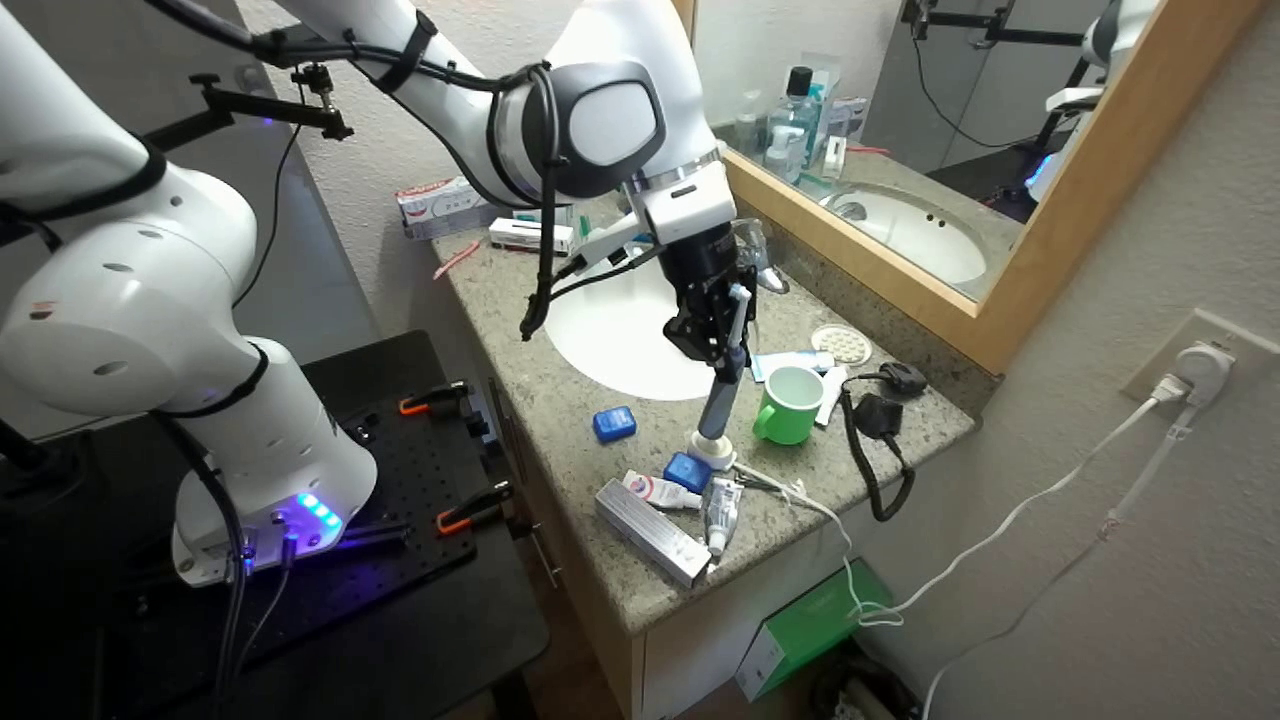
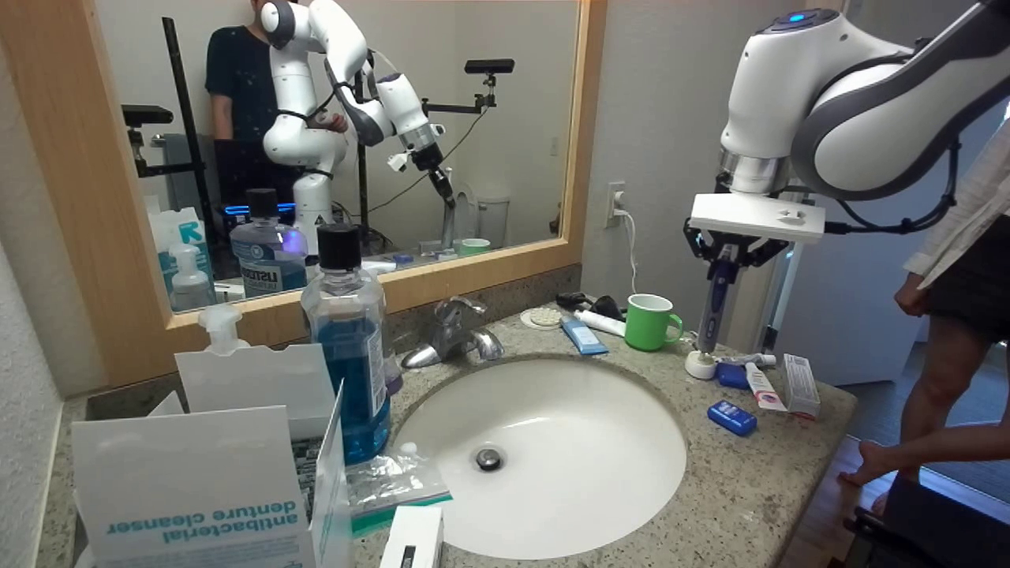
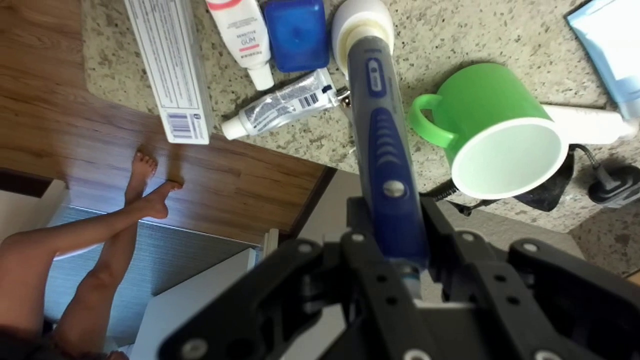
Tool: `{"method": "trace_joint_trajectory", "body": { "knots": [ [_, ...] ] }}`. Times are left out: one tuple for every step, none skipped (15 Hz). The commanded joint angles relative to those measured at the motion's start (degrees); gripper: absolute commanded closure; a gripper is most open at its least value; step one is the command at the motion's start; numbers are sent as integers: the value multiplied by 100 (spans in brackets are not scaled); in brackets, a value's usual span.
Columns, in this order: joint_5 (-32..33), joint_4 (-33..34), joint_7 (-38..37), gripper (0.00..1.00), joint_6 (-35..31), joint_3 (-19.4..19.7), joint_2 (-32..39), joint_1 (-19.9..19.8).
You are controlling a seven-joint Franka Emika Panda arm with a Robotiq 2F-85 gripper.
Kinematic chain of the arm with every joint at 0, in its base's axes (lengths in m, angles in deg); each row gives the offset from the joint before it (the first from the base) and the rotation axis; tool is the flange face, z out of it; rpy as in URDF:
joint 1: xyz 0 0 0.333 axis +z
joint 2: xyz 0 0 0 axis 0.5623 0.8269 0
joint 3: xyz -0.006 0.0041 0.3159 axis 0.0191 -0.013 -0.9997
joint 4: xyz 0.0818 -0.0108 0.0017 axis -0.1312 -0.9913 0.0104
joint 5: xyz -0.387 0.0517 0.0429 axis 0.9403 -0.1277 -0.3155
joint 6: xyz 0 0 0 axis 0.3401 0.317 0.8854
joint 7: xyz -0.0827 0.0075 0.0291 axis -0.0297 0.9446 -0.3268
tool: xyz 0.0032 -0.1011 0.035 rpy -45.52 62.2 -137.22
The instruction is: Put the electric toothbrush to charge
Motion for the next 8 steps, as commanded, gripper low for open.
{"method": "trace_joint_trajectory", "body": {
  "knots": [
    [93,112,-231,93,78,22,112,11],
    [112,117,-261,93,83,28,137,16],
    [121,117,-289,93,90,33,155,22],
    [138,120,-331,93,96,37,170,27],
    [158,124,-351,93,101,38,163,33],
    [173,125,-357,93,102,40,159,36],
    [190,124,-370,93,103,40,151,37],
    [193,123,-367,93,107,41,143,39]
  ]
}}
